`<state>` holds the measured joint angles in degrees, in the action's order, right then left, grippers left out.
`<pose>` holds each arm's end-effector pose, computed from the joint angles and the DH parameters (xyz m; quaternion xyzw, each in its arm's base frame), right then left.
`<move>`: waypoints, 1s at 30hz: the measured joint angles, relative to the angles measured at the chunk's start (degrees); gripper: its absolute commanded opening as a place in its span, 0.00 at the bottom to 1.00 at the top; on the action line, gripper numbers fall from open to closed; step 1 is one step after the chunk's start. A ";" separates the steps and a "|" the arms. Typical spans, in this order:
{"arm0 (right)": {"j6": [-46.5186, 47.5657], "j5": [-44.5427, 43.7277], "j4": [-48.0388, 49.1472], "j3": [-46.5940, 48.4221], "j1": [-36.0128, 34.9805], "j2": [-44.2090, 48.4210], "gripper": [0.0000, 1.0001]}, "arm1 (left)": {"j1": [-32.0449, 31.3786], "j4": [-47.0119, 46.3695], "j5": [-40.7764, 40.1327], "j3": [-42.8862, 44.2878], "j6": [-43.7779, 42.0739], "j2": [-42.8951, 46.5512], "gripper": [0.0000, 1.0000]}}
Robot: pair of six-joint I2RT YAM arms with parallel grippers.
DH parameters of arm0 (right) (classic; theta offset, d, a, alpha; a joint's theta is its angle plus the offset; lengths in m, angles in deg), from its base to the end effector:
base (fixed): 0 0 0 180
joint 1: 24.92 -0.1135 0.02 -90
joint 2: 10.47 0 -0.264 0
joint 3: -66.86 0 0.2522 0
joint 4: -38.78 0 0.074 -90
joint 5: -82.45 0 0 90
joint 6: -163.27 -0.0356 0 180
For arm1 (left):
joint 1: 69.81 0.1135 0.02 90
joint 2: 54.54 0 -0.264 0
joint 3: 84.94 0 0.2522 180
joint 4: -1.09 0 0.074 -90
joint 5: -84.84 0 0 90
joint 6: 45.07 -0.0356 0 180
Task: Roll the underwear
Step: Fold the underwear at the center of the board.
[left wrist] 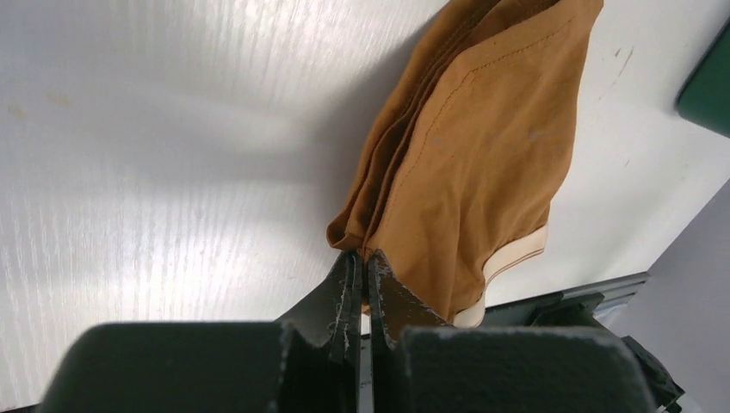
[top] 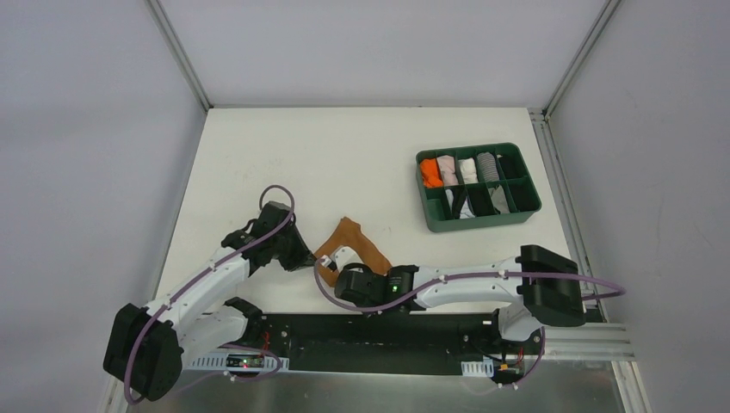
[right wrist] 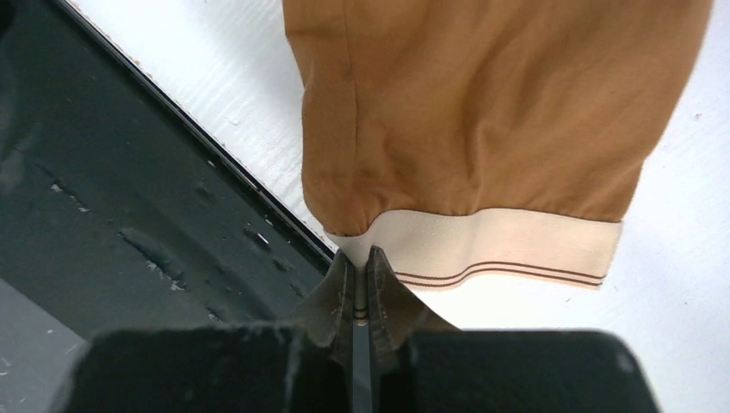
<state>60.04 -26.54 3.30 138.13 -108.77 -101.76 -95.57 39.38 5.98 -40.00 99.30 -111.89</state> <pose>0.0462 0.3208 0.2024 -0.5045 0.7969 0.1149 0.3117 0.1707 -0.0900 0.1973 -0.2000 0.9163 -0.2854 0.1973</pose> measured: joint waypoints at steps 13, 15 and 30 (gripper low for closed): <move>-2.60 -0.59 -0.83 -0.52 -0.90 4.07 0.00 | 0.00 7.39 0.33 -3.21 1.88 9.68 0.00; -2.60 -1.05 -1.29 -0.52 -1.03 5.18 0.00 | 0.00 8.98 -0.13 -1.49 2.01 11.17 0.00; -5.07 5.60 2.49 -5.90 4.59 12.50 0.00 | 0.00 12.20 -2.73 12.76 1.16 -2.45 0.00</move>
<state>54.96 -20.94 5.79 132.23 -104.18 -89.26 -95.57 51.58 3.24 -27.24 100.46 -114.33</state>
